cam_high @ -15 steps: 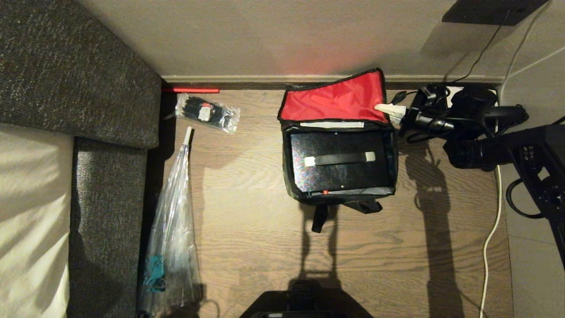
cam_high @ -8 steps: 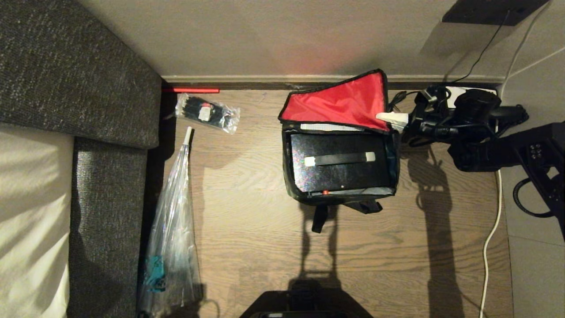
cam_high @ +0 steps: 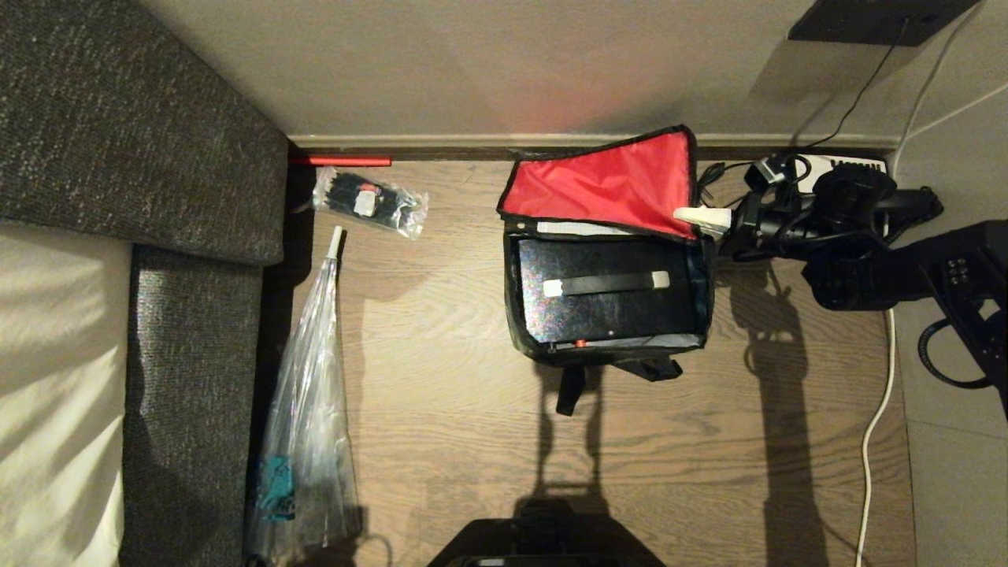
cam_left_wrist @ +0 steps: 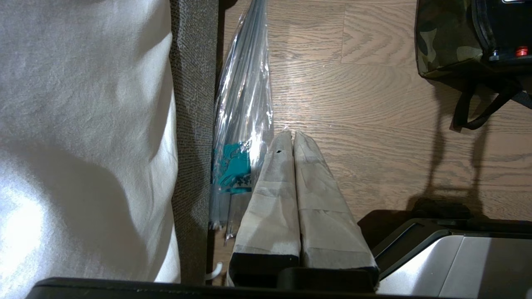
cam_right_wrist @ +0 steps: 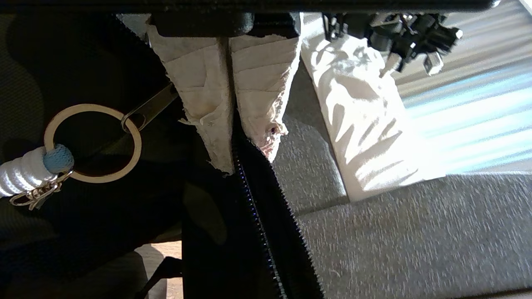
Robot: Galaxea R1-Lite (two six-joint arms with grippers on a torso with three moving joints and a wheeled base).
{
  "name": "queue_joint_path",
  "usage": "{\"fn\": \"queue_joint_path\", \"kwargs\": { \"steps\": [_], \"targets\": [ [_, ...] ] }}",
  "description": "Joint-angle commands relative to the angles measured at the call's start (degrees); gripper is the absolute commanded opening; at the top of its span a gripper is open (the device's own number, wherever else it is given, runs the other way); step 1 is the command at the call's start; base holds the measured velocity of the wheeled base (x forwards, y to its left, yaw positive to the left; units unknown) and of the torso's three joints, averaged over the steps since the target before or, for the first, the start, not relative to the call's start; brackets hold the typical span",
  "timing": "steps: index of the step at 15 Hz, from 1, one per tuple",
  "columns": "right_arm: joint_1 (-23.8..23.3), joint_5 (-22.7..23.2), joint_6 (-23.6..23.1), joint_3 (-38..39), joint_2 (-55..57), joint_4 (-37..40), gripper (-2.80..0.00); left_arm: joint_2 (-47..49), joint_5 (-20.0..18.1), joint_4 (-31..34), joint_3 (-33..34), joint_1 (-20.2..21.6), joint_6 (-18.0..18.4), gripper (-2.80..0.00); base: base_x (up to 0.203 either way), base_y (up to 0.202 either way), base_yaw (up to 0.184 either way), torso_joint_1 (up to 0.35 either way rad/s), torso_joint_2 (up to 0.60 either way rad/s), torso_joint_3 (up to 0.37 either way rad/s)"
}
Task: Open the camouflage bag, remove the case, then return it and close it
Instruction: Close the top of the storage box
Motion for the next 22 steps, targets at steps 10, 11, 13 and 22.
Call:
{"fn": "queue_joint_path", "kwargs": {
  "steps": [10, 11, 13, 22],
  "targets": [
    [-0.35, 0.84, -4.24, -0.13, 0.63, -0.91, 0.0, -0.09, 0.01, -0.01, 0.09, 0.0, -0.02, -2.8, 0.0, 0.0, 0.0, 0.0, 0.0, 0.0],
    [-0.33, 0.69, -4.11, -0.58, 0.81, -0.45, 0.0, -0.09, 0.01, -0.01, 0.04, 0.0, -0.02, -2.8, 0.0, 0.0, 0.0, 0.0, 0.0, 0.0],
    [-0.2, -1.43, -4.01, -2.13, 2.2, -1.04, 0.0, -0.09, 0.01, -0.01, 0.01, 0.0, -0.02, -2.8, 0.0, 0.0, 0.0, 0.0, 0.0, 0.0],
    [2.33, -8.67, 0.77, -6.19, 4.52, -1.79, 0.0, -0.09, 0.01, -0.01, 0.09, 0.0, -0.02, -2.8, 0.0, 0.0, 0.0, 0.0, 0.0, 0.0]
  ]
}}
